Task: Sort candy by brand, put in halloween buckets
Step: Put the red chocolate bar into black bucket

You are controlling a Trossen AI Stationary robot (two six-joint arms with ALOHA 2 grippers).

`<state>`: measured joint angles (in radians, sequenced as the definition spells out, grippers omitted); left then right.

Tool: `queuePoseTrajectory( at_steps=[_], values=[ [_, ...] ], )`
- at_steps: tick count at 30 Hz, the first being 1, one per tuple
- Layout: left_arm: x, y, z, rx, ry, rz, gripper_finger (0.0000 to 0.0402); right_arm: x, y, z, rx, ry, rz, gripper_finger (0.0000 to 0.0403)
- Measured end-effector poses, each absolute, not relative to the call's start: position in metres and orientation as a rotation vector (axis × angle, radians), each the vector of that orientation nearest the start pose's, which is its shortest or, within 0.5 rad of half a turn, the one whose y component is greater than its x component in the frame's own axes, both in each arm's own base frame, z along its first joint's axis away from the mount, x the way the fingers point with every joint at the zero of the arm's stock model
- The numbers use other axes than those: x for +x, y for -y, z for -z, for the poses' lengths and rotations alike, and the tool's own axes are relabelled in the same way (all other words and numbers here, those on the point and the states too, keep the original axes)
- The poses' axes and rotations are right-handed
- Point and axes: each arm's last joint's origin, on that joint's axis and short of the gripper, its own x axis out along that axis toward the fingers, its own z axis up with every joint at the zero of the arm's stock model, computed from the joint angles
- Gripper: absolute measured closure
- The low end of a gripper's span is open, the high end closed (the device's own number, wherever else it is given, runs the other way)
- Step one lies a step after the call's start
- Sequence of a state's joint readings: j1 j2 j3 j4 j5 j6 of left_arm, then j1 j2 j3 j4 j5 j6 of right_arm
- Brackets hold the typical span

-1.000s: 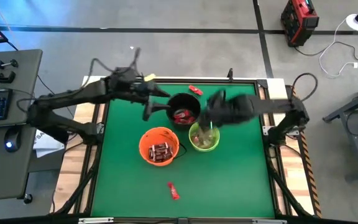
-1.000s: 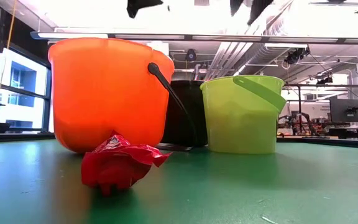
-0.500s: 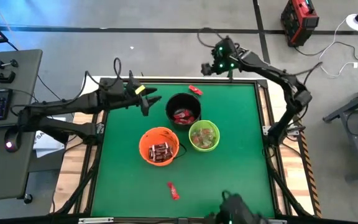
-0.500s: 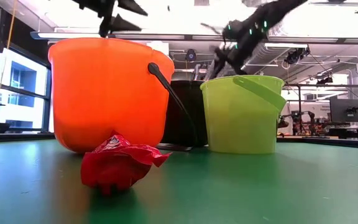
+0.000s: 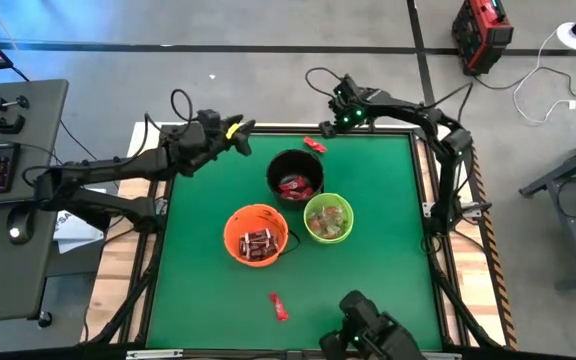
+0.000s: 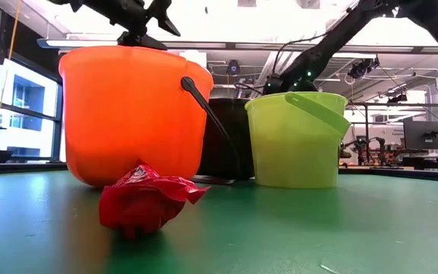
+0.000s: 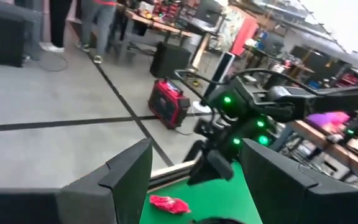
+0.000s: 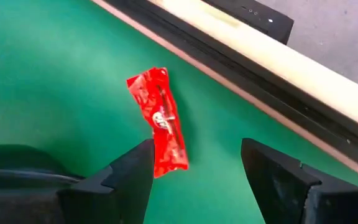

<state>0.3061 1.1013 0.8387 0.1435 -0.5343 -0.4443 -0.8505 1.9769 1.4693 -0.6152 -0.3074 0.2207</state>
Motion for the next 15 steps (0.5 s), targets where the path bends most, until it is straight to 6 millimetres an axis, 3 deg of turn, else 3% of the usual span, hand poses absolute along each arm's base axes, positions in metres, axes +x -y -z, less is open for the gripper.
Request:
queuePoseTrajectory(
  at_steps=[10,15],
  values=[
    [0.226,-0.107,-0.318,-0.399,0.057,-0.899,0.017,0.297,0.288,-0.172,0.705,-0.998,0.492,0.0169],
    [0.224,-0.112,-0.319,-0.388,0.043,-0.866,0.017,0.306,0.282,-0.162,0.661,-1.042,0.536,0.0169]
  ],
)
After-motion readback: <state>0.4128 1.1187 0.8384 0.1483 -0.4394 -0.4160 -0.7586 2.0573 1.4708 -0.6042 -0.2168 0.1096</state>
